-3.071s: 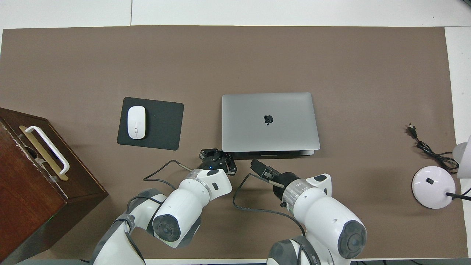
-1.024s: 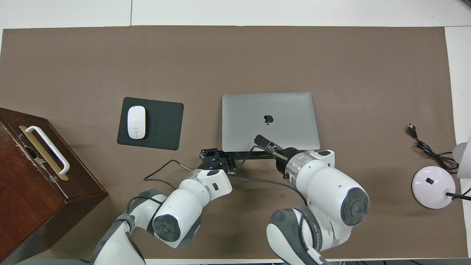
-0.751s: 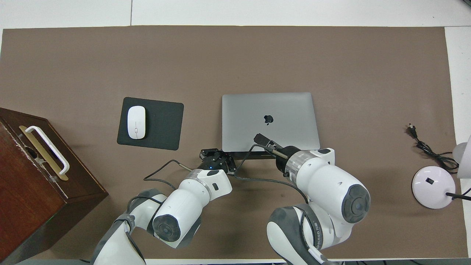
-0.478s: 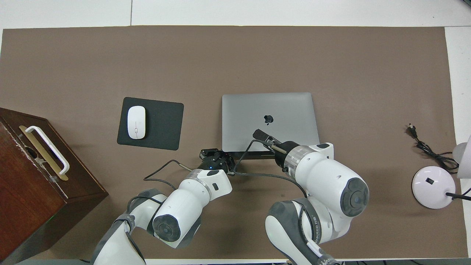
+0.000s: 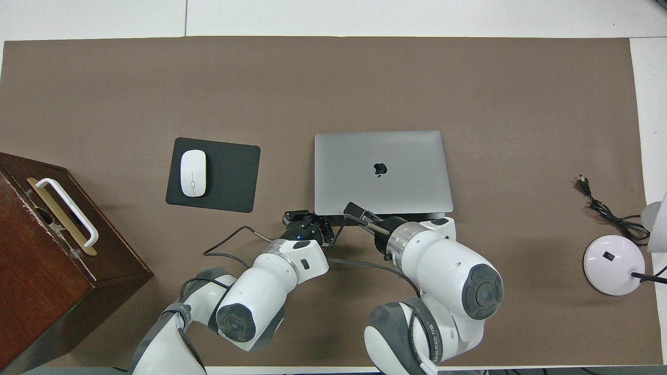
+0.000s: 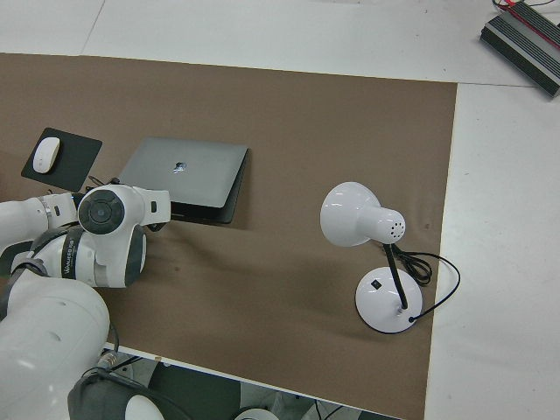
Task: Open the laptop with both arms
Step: 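Lift the laptop lid upward with the right gripper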
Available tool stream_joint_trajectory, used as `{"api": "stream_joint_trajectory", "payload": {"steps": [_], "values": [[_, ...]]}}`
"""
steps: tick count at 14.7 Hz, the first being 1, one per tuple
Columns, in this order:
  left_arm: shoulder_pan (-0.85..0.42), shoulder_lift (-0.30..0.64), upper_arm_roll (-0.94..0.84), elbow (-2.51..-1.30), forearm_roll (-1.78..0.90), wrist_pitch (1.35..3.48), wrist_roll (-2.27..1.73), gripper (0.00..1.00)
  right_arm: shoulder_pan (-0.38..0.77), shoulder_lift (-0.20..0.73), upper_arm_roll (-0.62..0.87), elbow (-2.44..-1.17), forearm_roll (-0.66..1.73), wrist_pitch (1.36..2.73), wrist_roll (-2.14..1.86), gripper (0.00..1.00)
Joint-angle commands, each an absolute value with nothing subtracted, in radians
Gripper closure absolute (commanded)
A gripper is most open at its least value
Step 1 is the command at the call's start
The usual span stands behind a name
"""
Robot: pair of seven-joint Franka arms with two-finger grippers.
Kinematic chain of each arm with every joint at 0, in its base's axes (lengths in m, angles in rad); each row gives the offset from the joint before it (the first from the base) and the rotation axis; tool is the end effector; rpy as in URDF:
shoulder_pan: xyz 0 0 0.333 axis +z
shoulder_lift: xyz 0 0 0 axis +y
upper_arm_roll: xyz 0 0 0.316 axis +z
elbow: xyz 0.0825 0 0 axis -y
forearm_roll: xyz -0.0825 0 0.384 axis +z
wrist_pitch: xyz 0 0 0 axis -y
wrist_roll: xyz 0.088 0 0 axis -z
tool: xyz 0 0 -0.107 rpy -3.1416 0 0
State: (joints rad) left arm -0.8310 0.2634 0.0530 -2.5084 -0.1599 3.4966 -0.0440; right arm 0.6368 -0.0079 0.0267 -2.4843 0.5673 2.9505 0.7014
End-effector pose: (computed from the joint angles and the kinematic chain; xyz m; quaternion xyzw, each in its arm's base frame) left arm 0.3789 -0.3466 0.2665 0.8975 -0.2630 0.3268 0.1364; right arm 0.4165 0.2805 0.3370 -0.9282 0.2722 -0.1018 0.2323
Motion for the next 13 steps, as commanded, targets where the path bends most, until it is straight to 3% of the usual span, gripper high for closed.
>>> {"api": "stream_joint_trajectory", "payload": {"steps": [1, 10, 13], "values": [[-0.83, 0.336, 0.061, -2.482, -0.146, 3.505, -0.04, 1.0, 0.624, -0.046, 0.026, -2.519, 0.588, 2.933, 0.7, 0.0], [-0.833, 0.345, 0.061, -2.48, -0.146, 3.505, -0.04, 1.0, 0.534, 0.057, 0.026, -2.389, 0.586, 2.931, 0.592, 0.0], [-0.833, 0.345, 0.061, -2.48, -0.146, 3.505, -0.04, 1.0, 0.482, 0.087, 0.026, -2.306, 0.586, 2.855, 0.542, 0.0]]}}
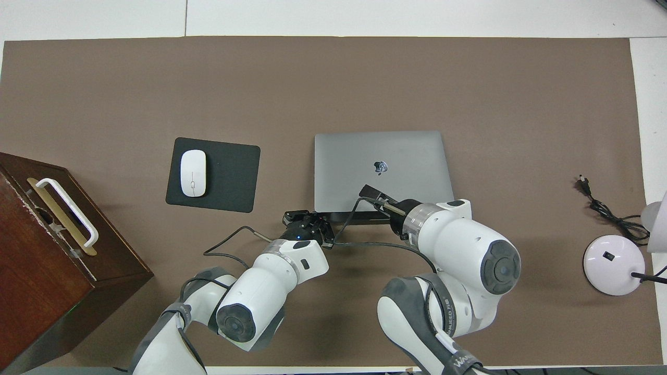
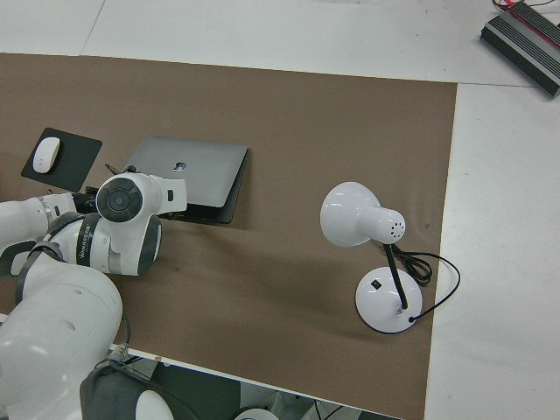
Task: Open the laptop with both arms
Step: 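Lift the laptop lid upward with the right gripper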
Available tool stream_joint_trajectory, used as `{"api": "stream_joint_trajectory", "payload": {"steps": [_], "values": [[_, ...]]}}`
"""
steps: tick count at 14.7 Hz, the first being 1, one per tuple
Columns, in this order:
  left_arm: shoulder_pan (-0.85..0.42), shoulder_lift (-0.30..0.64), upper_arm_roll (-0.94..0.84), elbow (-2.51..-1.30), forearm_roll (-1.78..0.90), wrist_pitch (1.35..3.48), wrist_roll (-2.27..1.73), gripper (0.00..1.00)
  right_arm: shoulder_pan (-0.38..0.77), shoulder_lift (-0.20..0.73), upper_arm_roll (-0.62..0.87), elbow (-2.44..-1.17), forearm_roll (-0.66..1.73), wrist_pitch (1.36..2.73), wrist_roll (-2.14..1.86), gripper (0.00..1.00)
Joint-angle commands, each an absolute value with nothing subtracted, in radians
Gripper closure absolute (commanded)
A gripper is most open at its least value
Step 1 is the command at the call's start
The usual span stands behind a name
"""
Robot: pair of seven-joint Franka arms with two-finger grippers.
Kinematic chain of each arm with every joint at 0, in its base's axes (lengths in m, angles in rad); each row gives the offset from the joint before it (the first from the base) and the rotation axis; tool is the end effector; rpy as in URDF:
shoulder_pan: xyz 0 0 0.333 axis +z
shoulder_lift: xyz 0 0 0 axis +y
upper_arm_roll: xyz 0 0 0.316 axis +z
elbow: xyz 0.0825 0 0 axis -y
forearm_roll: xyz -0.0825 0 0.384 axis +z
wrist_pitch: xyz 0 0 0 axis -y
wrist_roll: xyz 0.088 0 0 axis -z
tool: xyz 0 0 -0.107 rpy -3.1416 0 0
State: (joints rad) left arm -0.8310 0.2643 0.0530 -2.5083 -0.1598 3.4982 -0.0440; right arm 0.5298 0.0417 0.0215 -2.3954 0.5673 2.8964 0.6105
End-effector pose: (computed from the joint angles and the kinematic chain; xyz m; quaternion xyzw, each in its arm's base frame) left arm 0.3789 -0.3466 0.2663 0.8973 -0.2630 0.3272 0.1365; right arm 0.4651 0.2485 0.3432 -0.9270 0.2766 -0.1122 0.2272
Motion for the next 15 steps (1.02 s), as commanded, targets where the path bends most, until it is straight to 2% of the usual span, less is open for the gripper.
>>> {"api": "stream_joint_trajectory", "payload": {"steps": [1, 8, 15], "values": [[-0.833, 0.345, 0.061, -2.48, -0.146, 3.505, -0.04, 1.0, 0.477, 0.097, 0.026, -2.283, 0.584, 2.841, 0.54, 0.0], [-0.833, 0.35, 0.061, -2.474, -0.146, 3.505, -0.04, 1.0, 0.449, 0.127, 0.021, -2.194, 0.565, 2.764, 0.535, 0.0], [-0.833, 0.35, 0.061, -2.473, -0.146, 3.505, -0.04, 1.0, 0.407, 0.158, 0.021, -2.091, 0.447, 2.671, 0.537, 0.0]]}}
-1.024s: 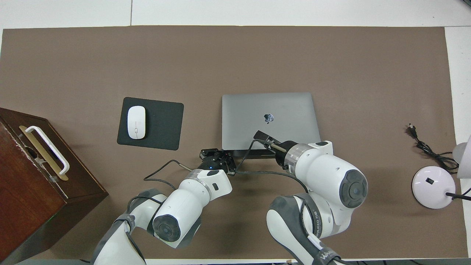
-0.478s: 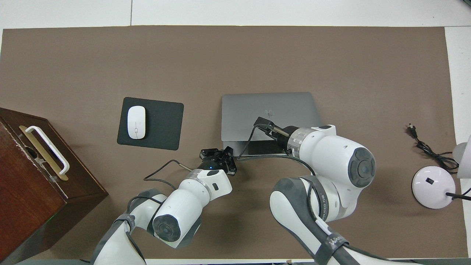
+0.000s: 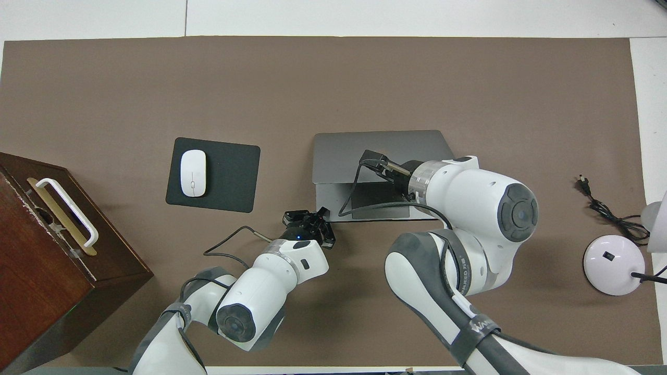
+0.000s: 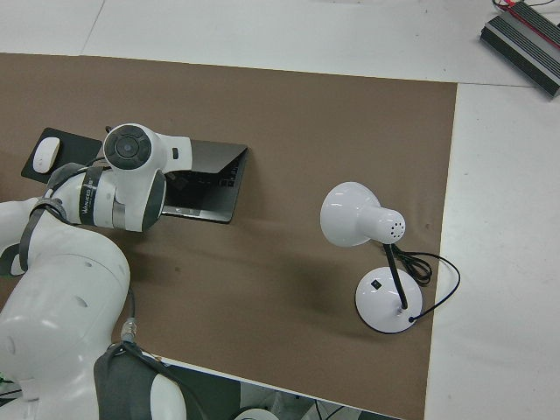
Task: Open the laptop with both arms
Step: 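Lift the laptop lid upward with the right gripper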
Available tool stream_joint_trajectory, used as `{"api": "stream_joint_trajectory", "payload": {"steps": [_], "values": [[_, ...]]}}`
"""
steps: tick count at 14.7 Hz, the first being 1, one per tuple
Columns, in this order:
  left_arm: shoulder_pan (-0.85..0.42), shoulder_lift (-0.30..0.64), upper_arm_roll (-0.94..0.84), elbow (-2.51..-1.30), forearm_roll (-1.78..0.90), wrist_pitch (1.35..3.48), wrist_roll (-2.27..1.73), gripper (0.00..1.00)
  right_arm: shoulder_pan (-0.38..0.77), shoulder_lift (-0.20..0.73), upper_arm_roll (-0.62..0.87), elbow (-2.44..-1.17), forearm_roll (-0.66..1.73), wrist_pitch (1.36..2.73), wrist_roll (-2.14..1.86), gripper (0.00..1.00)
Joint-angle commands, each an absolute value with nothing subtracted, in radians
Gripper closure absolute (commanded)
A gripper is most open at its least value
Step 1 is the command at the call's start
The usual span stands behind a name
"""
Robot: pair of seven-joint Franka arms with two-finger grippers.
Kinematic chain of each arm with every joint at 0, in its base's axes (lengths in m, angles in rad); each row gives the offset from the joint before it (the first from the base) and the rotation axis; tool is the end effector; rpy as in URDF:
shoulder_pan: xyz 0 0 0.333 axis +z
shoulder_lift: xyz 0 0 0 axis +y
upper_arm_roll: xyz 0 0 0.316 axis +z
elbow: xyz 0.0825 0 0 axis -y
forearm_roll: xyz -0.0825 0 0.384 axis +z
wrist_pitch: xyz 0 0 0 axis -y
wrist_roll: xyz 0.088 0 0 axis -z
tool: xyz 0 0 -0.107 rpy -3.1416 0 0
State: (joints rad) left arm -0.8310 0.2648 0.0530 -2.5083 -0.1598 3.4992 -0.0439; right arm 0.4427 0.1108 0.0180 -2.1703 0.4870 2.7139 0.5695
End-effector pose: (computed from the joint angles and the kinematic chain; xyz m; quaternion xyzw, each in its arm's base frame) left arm 0.3789 -0.3465 0.2662 0.8972 -0.2630 0.3274 0.1365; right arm 0.5305 0.2445 0.3867 -0.9358 0.2443 -0.1094 0.2294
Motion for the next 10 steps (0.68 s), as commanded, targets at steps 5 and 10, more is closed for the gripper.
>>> {"api": "stream_joint_trajectory", "payload": {"steps": [5, 10], "values": [[-0.834, 0.353, 0.061, -2.473, -0.147, 3.505, -0.04, 1.0, 0.376, 0.176, 0.021, -2.02, 0.374, 2.614, 0.532, 0.0], [-0.834, 0.364, 0.061, -2.471, -0.147, 3.505, -0.04, 1.0, 0.362, 0.204, 0.023, -1.944, 0.298, 2.547, 0.532, 0.0]]}}
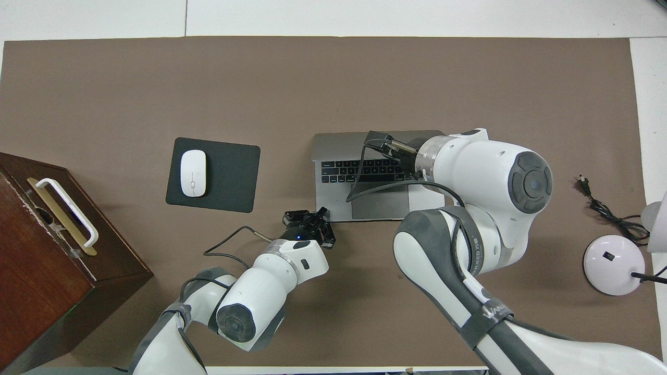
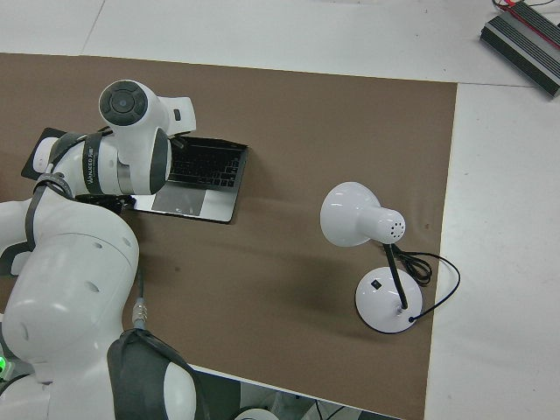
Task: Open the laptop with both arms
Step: 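Lift the laptop lid upward with the right gripper, then push the laptop lid farther open with the right gripper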
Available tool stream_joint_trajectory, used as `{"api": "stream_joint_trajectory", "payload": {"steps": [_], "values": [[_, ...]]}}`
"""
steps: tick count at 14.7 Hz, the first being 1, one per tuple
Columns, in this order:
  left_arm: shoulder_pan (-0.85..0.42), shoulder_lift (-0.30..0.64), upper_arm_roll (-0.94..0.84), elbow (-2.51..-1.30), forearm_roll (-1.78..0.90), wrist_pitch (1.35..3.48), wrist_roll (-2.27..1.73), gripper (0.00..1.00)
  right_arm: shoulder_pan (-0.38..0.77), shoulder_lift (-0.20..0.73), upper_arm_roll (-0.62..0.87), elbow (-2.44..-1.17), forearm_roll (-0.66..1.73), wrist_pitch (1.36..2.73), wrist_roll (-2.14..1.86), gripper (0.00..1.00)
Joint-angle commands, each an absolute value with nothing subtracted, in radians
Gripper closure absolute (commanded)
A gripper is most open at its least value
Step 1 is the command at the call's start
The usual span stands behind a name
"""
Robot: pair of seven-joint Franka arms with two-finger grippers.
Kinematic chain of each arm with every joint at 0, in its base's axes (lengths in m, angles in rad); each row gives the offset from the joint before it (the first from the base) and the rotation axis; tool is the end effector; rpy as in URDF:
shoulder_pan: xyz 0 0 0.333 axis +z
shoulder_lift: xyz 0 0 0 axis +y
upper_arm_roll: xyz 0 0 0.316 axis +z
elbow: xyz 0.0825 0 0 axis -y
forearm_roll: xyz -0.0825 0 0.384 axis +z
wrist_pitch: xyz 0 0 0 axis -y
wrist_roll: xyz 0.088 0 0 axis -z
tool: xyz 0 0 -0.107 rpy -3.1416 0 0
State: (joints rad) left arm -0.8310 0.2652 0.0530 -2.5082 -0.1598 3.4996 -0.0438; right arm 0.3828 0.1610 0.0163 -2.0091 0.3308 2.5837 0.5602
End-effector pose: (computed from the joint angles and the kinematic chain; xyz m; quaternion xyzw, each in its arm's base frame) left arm 0.3789 -0.3465 0.2661 0.8972 -0.2630 0.3275 0.1365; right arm 0.5725 0.2347 0.4198 -0.9525 0.1964 -0.1264 0.1956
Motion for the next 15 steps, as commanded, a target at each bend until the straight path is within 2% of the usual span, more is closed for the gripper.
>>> {"api": "stream_joint_trajectory", "payload": {"steps": [1, 15], "values": [[-0.834, 0.365, 0.061, -2.468, -0.147, 3.505, -0.04, 1.0, 0.361, 0.209, 0.021, -1.928, 0.288, 2.534, 0.531, 0.0], [-0.834, 0.365, 0.061, -2.467, -0.147, 3.505, -0.04, 1.0, 0.316, 0.261, 0.023, -1.778, 0.222, 2.412, 0.483, 0.0]]}}
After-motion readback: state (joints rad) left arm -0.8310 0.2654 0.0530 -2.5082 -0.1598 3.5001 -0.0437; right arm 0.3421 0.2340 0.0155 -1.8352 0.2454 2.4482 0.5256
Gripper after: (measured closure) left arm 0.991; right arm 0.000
